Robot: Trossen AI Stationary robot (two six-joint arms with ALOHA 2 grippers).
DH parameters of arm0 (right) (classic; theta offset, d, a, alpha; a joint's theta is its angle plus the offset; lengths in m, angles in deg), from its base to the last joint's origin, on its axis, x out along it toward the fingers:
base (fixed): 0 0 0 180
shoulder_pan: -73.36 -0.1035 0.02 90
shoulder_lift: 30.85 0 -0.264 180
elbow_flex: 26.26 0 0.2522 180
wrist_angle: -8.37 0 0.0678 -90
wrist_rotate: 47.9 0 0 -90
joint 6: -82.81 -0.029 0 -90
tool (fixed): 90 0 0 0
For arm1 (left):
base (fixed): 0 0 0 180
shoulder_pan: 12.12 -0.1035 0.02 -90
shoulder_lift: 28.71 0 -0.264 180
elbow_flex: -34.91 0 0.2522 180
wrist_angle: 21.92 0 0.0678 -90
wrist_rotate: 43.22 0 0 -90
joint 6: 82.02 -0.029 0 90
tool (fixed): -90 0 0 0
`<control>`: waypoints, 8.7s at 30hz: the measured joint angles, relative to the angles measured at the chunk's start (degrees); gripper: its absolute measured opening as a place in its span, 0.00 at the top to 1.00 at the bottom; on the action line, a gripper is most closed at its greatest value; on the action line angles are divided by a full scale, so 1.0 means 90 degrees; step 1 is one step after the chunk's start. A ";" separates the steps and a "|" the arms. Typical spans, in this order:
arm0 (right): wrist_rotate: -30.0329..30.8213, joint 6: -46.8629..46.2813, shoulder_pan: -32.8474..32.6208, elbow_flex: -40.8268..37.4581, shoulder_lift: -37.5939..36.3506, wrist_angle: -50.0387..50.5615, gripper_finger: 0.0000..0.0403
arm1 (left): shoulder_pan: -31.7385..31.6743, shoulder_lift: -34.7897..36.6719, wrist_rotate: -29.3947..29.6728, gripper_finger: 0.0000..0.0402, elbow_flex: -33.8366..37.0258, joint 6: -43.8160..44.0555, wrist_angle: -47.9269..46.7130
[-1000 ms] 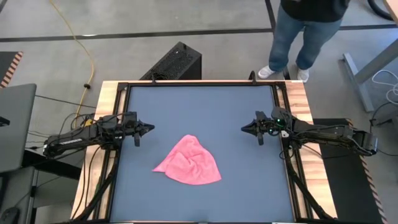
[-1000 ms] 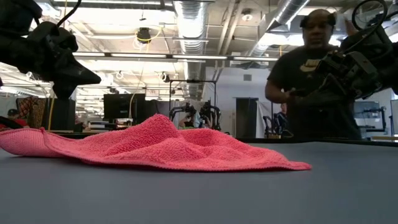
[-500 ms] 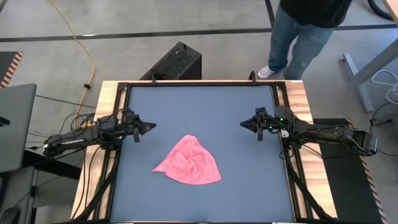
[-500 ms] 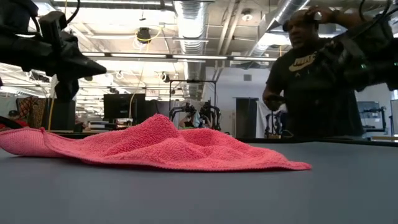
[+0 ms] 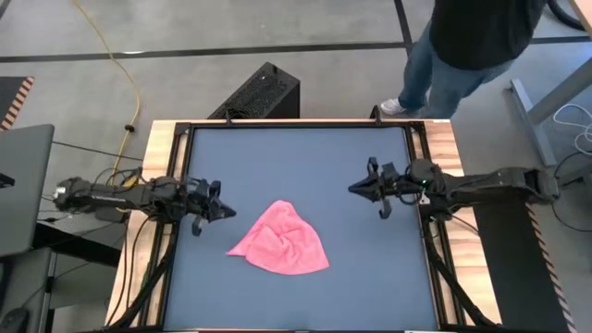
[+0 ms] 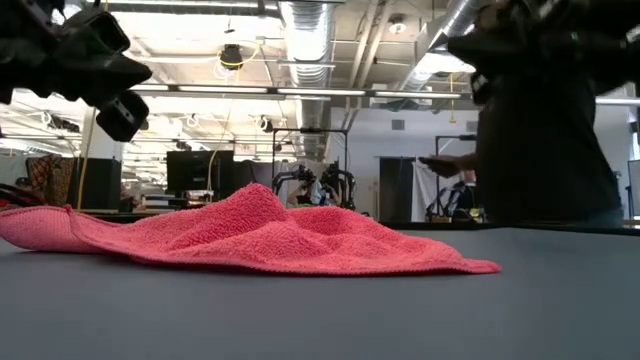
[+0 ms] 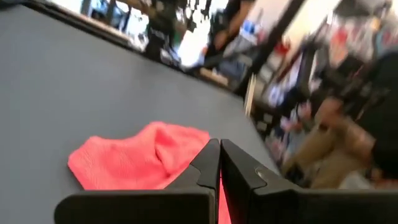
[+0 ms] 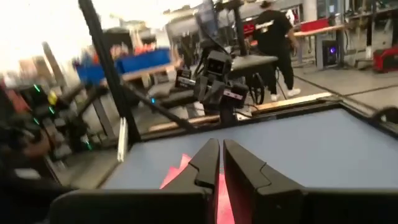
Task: Roll towel into tight, uniform cylinder
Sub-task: Roll the red towel
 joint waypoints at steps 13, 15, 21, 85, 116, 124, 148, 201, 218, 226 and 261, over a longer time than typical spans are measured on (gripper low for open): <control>0.1302 0.0454 -0.2222 0.2359 0.3597 0.0941 0.88 | 0.2427 -0.3576 0.0398 1.00 -0.1153 -0.2535 -0.0020; 0.1355 0.0452 -0.2370 0.2771 0.4043 0.1465 0.88 | 0.2682 -0.3991 0.0827 1.00 -0.1199 -0.2810 -0.0025; 0.1612 0.0335 -0.2640 0.4008 0.5115 0.2957 0.91 | 0.3002 -0.5088 0.2309 0.97 -0.1477 -0.3238 -0.0030; 0.1866 -0.0133 -0.3719 0.5080 0.6706 0.5629 0.97 | 0.3186 -0.6628 0.2520 1.00 -0.2999 -0.4903 -0.0965; 0.2889 -0.0192 -0.3275 0.6763 0.3131 0.5131 0.98 | 0.3283 -0.1480 0.2798 1.00 -0.3004 -0.4203 0.0124; 0.3247 -0.0622 -0.1707 0.6589 0.3566 0.6669 0.98 | 0.2594 -0.1522 0.4575 1.00 -0.2983 -0.4516 -0.0714; 0.1250 0.0097 0.1321 0.7040 0.6256 0.6926 0.65 | -0.2057 -0.3623 0.4647 1.00 -0.1787 -0.3109 -0.2051; 0.2698 0.1535 0.1190 0.6272 0.6682 0.7030 0.92 | -0.0370 -0.4415 -0.0363 1.00 -0.1542 -0.0782 -0.0809; 0.1292 0.1279 -0.0695 0.6260 0.6335 0.7753 0.84 | 0.0229 -0.4320 0.0513 0.89 -0.1763 -0.3360 -0.1808; 0.1671 0.0663 -0.1078 0.6171 0.6483 0.8241 0.82 | 0.0391 -0.5820 0.1049 0.68 -0.1763 -0.3517 -0.1006; 0.1746 0.0251 -0.1099 0.5437 0.5769 0.7677 0.81 | 0.0393 -0.6485 0.1372 0.86 -0.1772 -0.3301 -0.0964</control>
